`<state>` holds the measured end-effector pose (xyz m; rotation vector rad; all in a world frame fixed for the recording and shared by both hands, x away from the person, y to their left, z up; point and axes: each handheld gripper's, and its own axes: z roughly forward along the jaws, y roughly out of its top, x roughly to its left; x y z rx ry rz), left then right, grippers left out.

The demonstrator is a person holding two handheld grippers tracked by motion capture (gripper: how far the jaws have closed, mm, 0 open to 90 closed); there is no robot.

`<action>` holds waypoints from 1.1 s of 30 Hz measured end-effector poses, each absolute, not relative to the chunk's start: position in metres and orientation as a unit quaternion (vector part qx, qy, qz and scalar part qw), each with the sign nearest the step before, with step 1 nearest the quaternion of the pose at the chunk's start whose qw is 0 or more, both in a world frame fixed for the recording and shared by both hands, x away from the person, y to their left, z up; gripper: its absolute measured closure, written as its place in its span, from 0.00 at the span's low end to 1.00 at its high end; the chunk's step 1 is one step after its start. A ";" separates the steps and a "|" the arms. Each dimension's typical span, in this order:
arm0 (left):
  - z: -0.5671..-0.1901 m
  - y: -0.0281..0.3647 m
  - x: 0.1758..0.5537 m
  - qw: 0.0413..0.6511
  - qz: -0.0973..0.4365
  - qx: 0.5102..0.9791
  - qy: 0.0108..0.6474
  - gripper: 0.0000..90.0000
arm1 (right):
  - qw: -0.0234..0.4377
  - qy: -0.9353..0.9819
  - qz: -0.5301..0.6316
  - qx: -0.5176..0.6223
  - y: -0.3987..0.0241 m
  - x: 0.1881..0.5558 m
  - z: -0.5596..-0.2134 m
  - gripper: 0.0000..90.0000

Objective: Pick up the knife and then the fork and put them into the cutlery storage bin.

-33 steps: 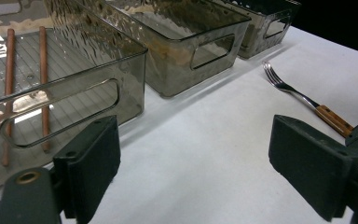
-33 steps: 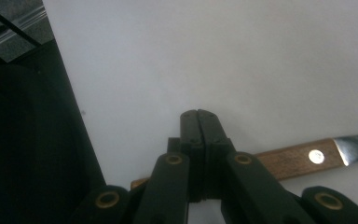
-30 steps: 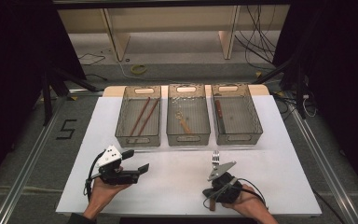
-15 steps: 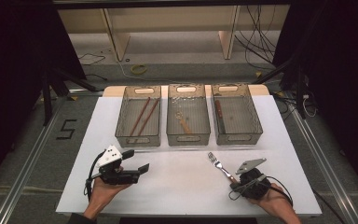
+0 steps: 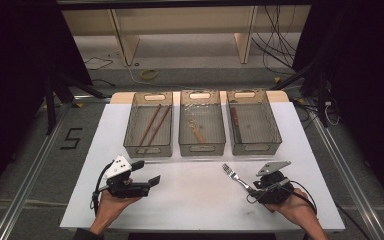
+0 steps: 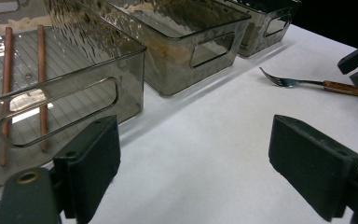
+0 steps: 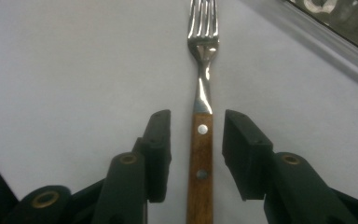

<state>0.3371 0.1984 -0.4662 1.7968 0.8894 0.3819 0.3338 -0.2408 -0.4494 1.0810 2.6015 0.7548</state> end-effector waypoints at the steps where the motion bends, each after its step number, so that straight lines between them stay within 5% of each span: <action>1: -0.466 0.198 0.337 0.522 0.160 0.751 0.371 0.18 | 0.112 0.885 0.255 0.373 -0.240 0.335 -0.451 0.65; 12: -0.466 0.199 0.337 0.522 0.161 0.751 0.371 0.18 | 0.096 0.890 0.223 0.386 -0.236 0.347 -0.463 0.59; 33: -0.466 0.197 0.336 0.521 0.160 0.752 0.370 0.18 | 0.086 0.907 0.179 0.372 -0.228 0.352 -0.463 0.86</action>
